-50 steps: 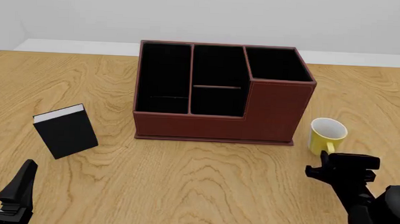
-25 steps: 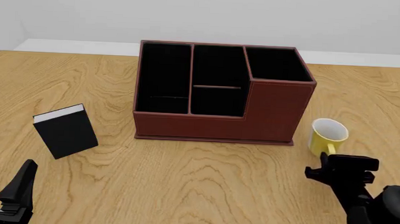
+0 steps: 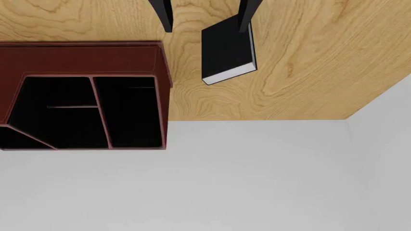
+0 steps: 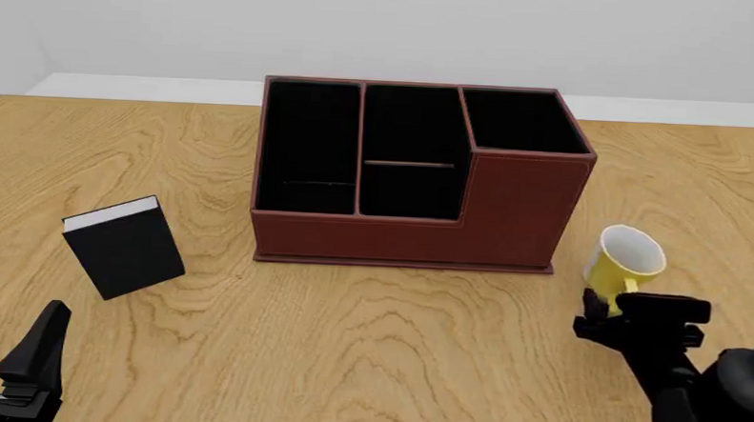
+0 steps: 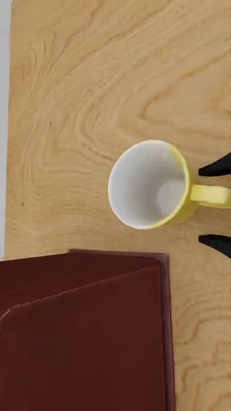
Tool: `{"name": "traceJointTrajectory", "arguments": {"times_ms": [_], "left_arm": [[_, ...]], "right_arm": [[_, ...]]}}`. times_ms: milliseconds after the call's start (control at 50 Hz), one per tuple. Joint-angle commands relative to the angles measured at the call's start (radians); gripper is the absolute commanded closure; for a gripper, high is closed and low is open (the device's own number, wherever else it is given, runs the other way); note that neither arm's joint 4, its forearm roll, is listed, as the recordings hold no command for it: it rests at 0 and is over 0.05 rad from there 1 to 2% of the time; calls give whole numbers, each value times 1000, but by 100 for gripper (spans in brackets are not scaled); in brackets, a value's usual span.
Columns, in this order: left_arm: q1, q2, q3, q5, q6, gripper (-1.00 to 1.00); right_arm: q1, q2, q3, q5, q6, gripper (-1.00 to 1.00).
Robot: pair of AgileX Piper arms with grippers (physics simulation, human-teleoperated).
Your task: Pick up the yellow and white mug and place it to the right of the caddy.
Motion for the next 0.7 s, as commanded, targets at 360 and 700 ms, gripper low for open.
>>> {"name": "traceJointTrajectory", "arguments": {"times_ms": [360,700], "left_arm": [[0,0,0,0,0,-100],[0,0,0,0,0,-100]], "right_arm": [[-20,3,19,0,-11,-100],[-20,-114,130,0,-25,-100]]}}
